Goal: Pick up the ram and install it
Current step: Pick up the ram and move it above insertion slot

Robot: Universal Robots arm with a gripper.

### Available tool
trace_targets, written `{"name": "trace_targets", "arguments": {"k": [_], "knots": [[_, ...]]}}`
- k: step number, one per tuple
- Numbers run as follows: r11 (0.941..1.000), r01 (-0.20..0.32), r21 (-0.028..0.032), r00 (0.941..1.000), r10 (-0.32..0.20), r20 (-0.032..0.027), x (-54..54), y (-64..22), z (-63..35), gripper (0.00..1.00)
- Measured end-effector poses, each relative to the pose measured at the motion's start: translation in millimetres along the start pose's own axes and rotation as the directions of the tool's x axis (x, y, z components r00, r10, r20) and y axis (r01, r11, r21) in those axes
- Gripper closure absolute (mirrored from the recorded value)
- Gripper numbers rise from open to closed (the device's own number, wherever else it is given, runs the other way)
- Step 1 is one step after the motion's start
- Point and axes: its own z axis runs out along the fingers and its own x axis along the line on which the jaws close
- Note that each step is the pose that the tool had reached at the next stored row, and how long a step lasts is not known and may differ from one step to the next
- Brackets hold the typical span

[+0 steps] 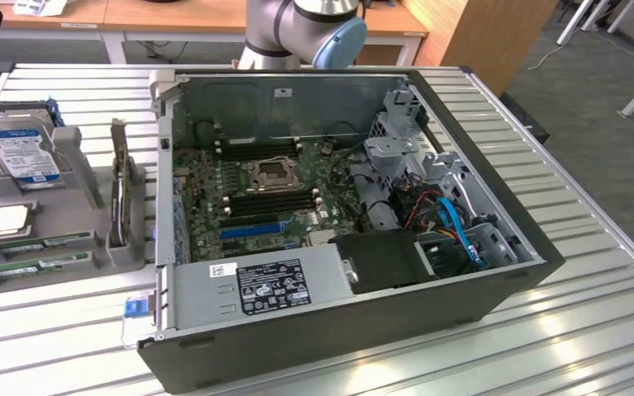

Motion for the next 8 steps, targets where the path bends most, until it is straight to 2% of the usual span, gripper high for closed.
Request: {"name": "trace_targets", "arguments": {"k": [8], "knots": [[0.9951,0.099,-0.0025,0.9951,-0.099,-0.0044,0.0,0.0,0.2,0.9]]}}
